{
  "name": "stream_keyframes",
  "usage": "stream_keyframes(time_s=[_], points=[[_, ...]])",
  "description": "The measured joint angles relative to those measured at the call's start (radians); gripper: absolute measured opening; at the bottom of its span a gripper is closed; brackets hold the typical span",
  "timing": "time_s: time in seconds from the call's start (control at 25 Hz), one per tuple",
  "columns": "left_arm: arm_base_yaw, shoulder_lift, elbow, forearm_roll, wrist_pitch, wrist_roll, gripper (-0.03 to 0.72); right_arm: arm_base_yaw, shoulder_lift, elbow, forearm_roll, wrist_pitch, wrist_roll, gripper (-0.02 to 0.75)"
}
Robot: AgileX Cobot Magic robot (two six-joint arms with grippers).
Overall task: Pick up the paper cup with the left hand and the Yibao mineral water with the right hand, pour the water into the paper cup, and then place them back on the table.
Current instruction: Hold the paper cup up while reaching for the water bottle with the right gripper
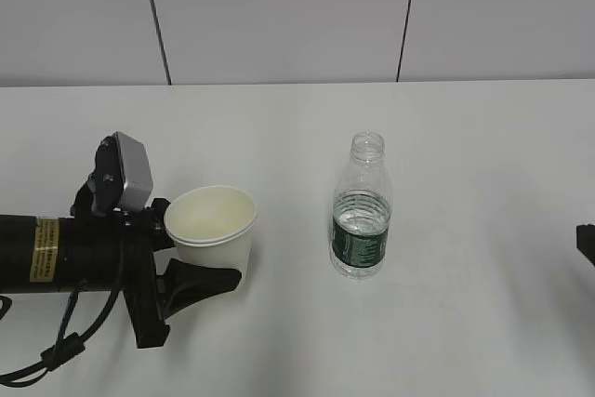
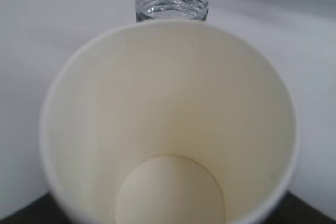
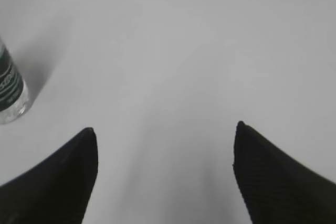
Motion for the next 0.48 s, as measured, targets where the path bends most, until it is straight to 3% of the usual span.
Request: stream_keyframes(time_s=[0.16,0.36,0.48], points=[[-0.001,0.000,0.000,-0.001,0.000,0.000,0.437,0.000,0.112,0.000,-0.198,-0.186,0.247,0.592],[-0.001,0.000,0.000,-0.001,0.000,0.000,0.437,0.000,0.317,-0.002,-0.577,-0.479,0.515,0.592],[-0.001,0.000,0.000,-0.001,0.000,0.000,0.437,0.000,0.433,-0.006,-0.674,-0.593,0.565,0.592]])
